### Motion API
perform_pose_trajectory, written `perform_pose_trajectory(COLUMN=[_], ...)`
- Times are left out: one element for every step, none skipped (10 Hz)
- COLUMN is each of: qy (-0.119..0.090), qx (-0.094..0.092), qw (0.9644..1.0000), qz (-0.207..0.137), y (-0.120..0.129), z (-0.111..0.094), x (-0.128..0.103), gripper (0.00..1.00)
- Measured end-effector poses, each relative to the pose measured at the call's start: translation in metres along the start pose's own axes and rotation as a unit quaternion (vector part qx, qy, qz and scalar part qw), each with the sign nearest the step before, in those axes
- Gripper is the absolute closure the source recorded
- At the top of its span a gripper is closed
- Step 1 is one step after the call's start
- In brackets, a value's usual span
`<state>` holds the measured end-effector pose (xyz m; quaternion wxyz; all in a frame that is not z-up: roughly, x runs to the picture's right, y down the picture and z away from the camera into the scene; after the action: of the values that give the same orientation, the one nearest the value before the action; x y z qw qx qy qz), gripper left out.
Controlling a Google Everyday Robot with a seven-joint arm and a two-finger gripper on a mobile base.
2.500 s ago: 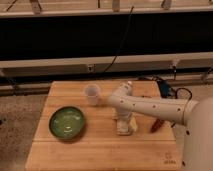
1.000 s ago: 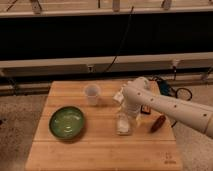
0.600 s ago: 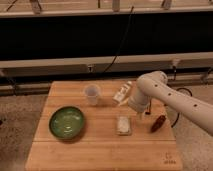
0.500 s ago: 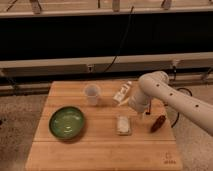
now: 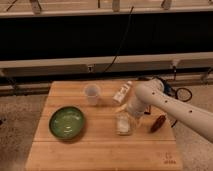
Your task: Place the white sponge in the ceramic bowl
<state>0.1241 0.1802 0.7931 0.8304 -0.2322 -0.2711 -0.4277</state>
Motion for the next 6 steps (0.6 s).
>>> perform_pose_trajectory(qy=[0.009,0.020,0.027,0.031,0.036,0.040], qx=[-0.009,-0.022,-0.031,-0.038,-0.047,-0.053], qw=[0.9999,0.9995,0.9990,0.9986,0.9980,0.9974], qz=[-0.004,-0.013,-0.018,-0.020,-0.023,-0.027], y=[0.000,-0.003,-0.003,-0.003,-0.002,-0.003], z=[0.004,0.008,0.013,0.016,0.022,0.025], x=[-0.002,-0.005,-0.007,-0.008,-0.008,-0.009], gripper=[0.20,0.20,0.20,0.20,0.20,0.20])
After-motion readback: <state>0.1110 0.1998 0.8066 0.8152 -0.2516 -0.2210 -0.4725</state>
